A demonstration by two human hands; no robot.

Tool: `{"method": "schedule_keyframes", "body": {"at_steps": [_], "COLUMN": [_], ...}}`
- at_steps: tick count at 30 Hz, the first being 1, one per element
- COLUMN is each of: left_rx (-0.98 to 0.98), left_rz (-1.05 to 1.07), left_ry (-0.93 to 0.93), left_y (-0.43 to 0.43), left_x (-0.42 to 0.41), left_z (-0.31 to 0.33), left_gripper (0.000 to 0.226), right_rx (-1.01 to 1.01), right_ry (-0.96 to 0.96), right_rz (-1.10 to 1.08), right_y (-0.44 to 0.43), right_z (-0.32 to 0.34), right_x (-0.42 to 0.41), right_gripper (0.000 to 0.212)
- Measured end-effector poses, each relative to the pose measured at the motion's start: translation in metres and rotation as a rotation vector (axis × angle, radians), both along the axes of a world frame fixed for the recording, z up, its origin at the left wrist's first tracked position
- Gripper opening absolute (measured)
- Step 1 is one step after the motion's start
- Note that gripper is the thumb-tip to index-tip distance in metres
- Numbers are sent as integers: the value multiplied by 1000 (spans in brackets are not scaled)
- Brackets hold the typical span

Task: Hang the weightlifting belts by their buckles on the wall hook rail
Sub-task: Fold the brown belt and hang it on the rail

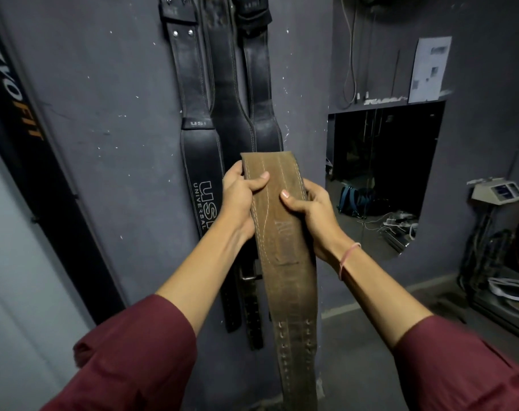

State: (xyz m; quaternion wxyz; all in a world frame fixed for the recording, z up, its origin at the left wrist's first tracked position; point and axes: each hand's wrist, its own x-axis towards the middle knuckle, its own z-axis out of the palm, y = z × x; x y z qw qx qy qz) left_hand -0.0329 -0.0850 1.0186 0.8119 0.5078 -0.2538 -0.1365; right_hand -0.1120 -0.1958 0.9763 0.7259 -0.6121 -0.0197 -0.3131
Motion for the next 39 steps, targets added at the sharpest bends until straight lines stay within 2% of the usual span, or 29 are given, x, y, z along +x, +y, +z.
{"method": "schedule_keyframes", "body": {"at_steps": [4,7,9,11,12,16,20,22,23,24,26,27,33,35,39], "left_rx": [-58,-111,-97,-28,-2,59,110,142,167,179,191,175,48,29,-1], "left_rz": [-51,-136,-215,-220,-207,-128,-26,-16,-17,-21,6,14,14,34,50], "left_ry": [-75,80,206,213,203,201,248,292,334,338,264,225,-66,-140,-212], "left_y": [4,12,17,22,22,18,7,3,3,4,3,2,-2,-3,-1], "left_x": [-11,-15,-9,-1,3,8,8,14,16,16,13,11,3,3,0], "left_z": [1,6,16,24,28,44,43,34,28,25,21,17,-8,-11,-16], "left_gripper": [42,35,33,52,53,26,9,66,84,78,30,14,18,18,19], "right_rx": [19,-108,-167,-178,-181,-217,-177,-170,-170,-166,-139,-122,-80,-95,-80], "right_ry": [37,-53,-81,-103,-116,-116,-37,2,19,38,66,72,179,139,-42], "right_rz": [-40,-65,-51,-24,-17,-38,-45,-42,-28,-16,-8,-13,-45,-73,-166], "right_y": [-6,-4,1,6,6,5,3,3,4,5,8,9,17,19,11], "right_z": [39,56,52,48,48,39,3,-19,-30,-40,-59,-70,-132,-111,-17], "right_x": [7,7,5,3,1,-10,-22,-26,-27,-27,-26,-26,-35,-30,-7], "right_gripper": [29,19,27,38,41,38,38,40,41,40,37,35,22,20,21]}}
